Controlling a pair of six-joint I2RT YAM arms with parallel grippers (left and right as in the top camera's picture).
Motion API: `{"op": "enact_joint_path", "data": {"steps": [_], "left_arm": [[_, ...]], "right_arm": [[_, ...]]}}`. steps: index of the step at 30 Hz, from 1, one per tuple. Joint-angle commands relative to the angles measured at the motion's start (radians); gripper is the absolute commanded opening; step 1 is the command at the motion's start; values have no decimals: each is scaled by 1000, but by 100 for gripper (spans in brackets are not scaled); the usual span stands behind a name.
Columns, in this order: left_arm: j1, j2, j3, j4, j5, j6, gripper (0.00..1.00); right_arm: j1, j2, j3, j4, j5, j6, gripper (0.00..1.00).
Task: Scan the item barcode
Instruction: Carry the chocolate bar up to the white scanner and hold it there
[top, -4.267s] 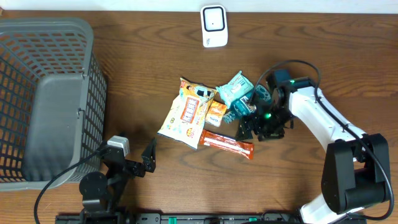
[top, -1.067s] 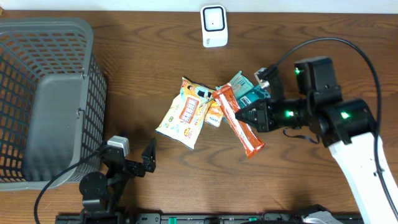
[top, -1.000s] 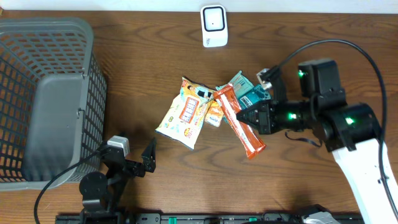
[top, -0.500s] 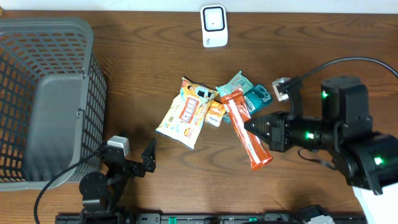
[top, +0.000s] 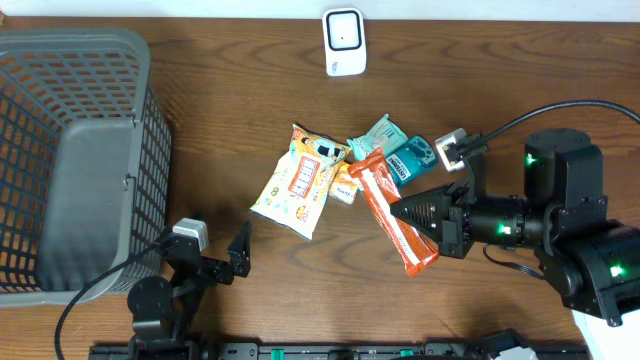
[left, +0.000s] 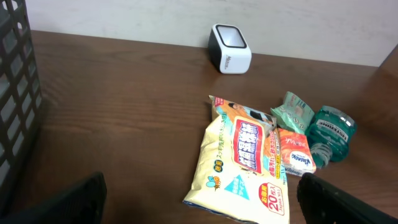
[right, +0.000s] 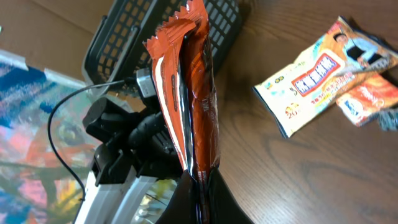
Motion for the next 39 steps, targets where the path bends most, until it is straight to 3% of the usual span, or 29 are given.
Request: {"op": "enact_joint_path", "data": {"steps": [1,8,14,18,22,27,33,39], "left_arm": [[4,1,-20,-13,-10,-9,98],[4,1,-20,-13,-10,-9,98],[4,1,-20,-13,-10,-9,98],[4,1,-20,-13,-10,-9,98],[4,1,-20,-13,-10,-9,98],[4,1,-20,-13,-10,-9,98],[4,1,-20,-13,-10,-9,98],[4,1,-20,-13,-10,-9,98]], "right_arm": [[-10,-2,20,11,-31,-64,1],[14,36,19,58,431,-63,1],[77,169,17,235,553,-83,1],[123,340,17,397,744,-137,1],[162,457,18,592,758,-291,1],[190,550,18,761,811,-326,1],[239,655,18,785,787,-401,1],[258,736,18,866,925,-592,1]]}}
